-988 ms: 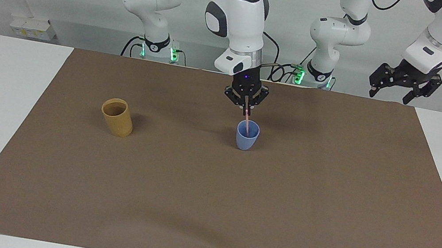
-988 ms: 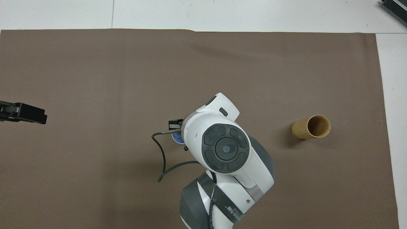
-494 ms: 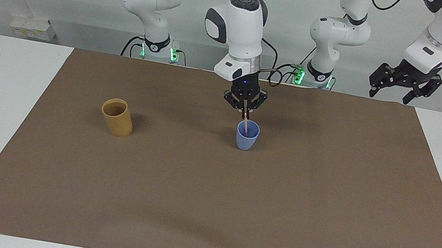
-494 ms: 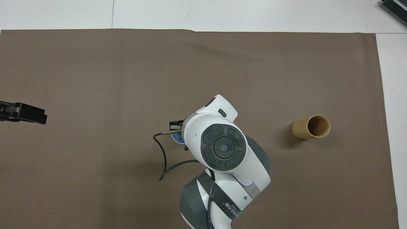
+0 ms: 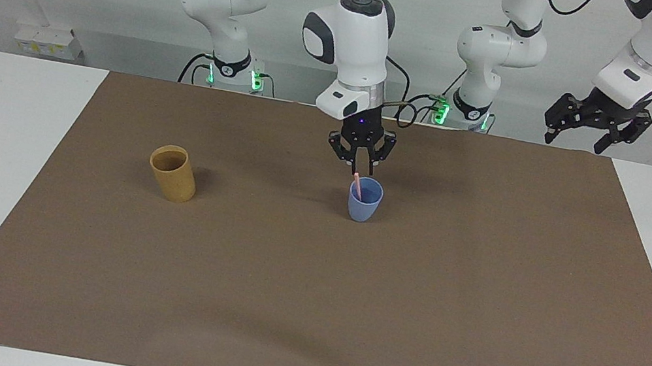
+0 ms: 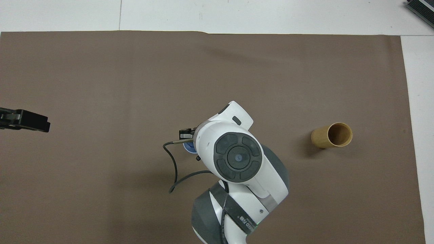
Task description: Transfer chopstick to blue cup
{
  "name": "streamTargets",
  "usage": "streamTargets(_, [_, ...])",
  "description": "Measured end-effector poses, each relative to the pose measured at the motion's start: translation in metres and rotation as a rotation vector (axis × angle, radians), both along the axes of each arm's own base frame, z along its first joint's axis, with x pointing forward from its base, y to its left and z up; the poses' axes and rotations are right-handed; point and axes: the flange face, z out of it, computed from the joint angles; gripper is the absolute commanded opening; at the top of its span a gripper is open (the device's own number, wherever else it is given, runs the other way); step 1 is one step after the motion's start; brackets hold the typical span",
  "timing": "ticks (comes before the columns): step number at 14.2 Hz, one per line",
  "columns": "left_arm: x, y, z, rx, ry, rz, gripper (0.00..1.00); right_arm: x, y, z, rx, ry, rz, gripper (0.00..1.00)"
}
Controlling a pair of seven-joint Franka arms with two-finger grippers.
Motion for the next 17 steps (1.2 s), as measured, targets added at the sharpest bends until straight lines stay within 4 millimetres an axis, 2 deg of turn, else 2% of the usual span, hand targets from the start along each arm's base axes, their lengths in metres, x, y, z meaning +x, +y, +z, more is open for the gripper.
streamTargets(1, [0.000, 0.000, 0.000, 0.000, 0.000, 0.000, 1.00, 0.000, 0.000, 0.000, 0.000, 0.000, 0.000, 0.92])
streamTargets(2, [0.000, 0.000, 0.000, 0.000, 0.000, 0.000, 1.00, 0.000, 0.000, 0.000, 0.001, -0.001, 0.000, 1.00])
streamTargets(4, [0.000, 0.000, 0.000, 0.000, 0.000, 0.000, 1.00, 0.001, 0.001, 0.004, 0.007, -0.009, 0.000, 1.00])
streamTargets(7, [0.000, 0.000, 0.000, 0.000, 0.000, 0.000, 1.00, 0.007, -0.003, 0.020, 0.025, -0.033, -0.010, 1.00])
streamTargets(9, [0.000, 0.000, 0.000, 0.000, 0.000, 0.000, 1.00, 0.012, -0.017, 0.036, 0.028, -0.045, -0.034, 1.00])
streamTargets(11, [0.000, 0.000, 0.000, 0.000, 0.000, 0.000, 1.00, 0.018, -0.049, 0.059, 0.006, -0.030, -0.083, 1.00])
streamTargets(14, [0.000, 0.000, 0.000, 0.000, 0.000, 0.000, 1.00, 0.017, -0.117, 0.105, -0.037, 0.005, -0.183, 1.00])
streamTargets(17, [0.000, 0.000, 0.000, 0.000, 0.000, 0.000, 1.00, 0.016, -0.193, 0.138, -0.087, 0.031, -0.240, 1.00])
